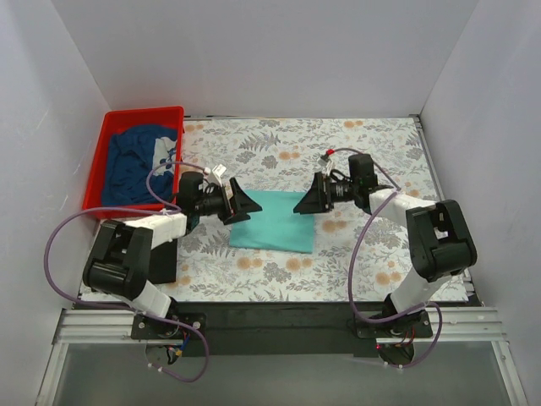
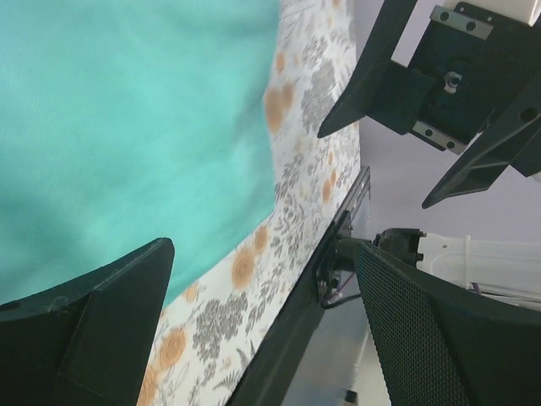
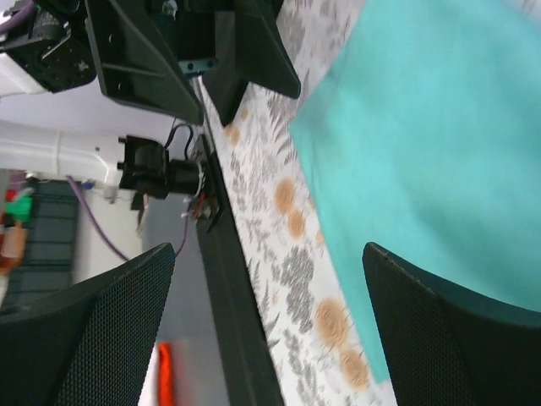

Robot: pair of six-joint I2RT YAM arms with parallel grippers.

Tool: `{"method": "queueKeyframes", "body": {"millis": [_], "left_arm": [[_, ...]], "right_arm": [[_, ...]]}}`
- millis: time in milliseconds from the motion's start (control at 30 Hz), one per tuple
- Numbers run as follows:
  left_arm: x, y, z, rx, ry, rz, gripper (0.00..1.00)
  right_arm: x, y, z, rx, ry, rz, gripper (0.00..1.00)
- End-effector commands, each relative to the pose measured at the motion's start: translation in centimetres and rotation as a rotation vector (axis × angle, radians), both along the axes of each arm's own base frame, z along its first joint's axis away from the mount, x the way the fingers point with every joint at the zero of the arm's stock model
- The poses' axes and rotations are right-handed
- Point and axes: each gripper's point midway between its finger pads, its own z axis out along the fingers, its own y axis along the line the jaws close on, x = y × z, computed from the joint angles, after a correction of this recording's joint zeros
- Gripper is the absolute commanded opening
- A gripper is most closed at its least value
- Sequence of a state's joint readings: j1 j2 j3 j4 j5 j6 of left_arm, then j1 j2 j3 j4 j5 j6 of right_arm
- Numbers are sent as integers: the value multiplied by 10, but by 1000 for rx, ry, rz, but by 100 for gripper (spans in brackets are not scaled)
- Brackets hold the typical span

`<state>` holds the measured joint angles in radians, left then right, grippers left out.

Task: Fold and stack the t-shirts
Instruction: Fold the tshirt

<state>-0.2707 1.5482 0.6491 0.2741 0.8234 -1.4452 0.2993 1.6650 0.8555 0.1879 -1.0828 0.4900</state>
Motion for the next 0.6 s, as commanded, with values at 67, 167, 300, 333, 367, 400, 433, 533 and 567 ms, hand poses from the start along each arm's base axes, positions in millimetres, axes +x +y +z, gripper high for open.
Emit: {"method": "queueKeyframes", "body": {"millis": [67,167,300,333,367,400,433,533,567], "left_arm": [[58,-5,21,22,-157,43,87],[90,-9,13,24,-179,70,87],[124,-9,-21,46,-125,112,87],[130,-8,-26,42,-111,120,87],[132,-5,-46,57,-71,138,87],[135,0,-53,64,-54,157,87],[141,8,-57,62,-50,188,87],[148,25,-73,51,2,246,87],[149,27,-74,45,10,252,87]], "right_arm": [[57,8,5,-15,-94,-35,98],[77,7,-18,-36,-52,-54,98],[100,5,-50,-67,-18,-79,98],[106,0,-56,-74,-15,-94,98],[108,-3,-68,-87,0,-100,98],[112,-7,-74,-102,-8,-115,98],[116,-12,-80,-111,-5,-131,98],[122,-23,-99,-141,11,-158,98],[121,-25,-106,-149,27,-163,98]]}}
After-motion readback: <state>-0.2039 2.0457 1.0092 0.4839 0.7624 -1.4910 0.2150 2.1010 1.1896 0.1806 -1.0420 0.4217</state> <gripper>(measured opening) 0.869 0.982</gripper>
